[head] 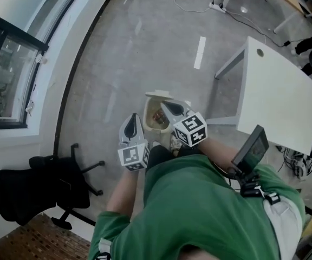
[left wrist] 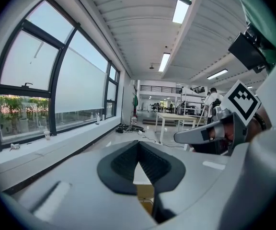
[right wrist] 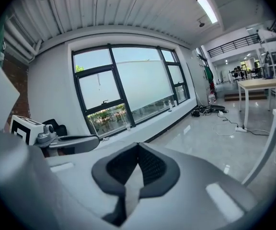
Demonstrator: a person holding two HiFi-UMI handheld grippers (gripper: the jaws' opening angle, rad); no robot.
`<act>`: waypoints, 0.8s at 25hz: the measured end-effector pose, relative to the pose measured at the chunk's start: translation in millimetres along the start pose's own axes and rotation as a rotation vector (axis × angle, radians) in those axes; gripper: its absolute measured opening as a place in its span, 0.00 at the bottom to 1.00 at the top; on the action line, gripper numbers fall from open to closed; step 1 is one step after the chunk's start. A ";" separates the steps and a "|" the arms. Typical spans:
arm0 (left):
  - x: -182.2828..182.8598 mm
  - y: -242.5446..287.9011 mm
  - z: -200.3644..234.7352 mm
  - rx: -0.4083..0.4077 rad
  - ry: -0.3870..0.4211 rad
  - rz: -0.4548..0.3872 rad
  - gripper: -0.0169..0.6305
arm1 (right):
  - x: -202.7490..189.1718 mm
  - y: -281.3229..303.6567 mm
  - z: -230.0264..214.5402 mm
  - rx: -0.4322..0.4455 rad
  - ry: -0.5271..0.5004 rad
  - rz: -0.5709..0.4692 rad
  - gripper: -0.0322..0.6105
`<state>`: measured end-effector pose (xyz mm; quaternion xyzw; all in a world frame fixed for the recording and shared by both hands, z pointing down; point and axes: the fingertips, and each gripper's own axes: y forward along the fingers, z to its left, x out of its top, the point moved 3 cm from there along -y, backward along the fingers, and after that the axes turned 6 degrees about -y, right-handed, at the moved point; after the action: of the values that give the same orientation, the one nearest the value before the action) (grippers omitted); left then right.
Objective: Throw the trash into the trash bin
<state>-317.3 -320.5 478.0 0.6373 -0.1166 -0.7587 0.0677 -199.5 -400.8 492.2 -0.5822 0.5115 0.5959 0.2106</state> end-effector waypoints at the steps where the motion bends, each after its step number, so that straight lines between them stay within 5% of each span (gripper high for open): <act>1: 3.6 -3.2 -1.4 -0.005 0.006 -0.012 0.04 | 2.6 -3.4 1.5 -0.003 -0.003 -0.009 0.05; 11: 34.9 -55.9 -9.1 -0.084 0.032 -0.110 0.04 | 30.1 -52.1 49.4 -0.061 -0.011 -0.106 0.05; 20: 28.2 -111.1 -1.1 -0.189 0.009 -0.123 0.03 | 10.7 -97.3 108.3 -0.181 0.001 -0.134 0.05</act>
<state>-316.2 -220.6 421.8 0.6373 -0.0047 -0.7663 0.0815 -171.5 -274.1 425.2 -0.6320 0.4155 0.6240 0.1964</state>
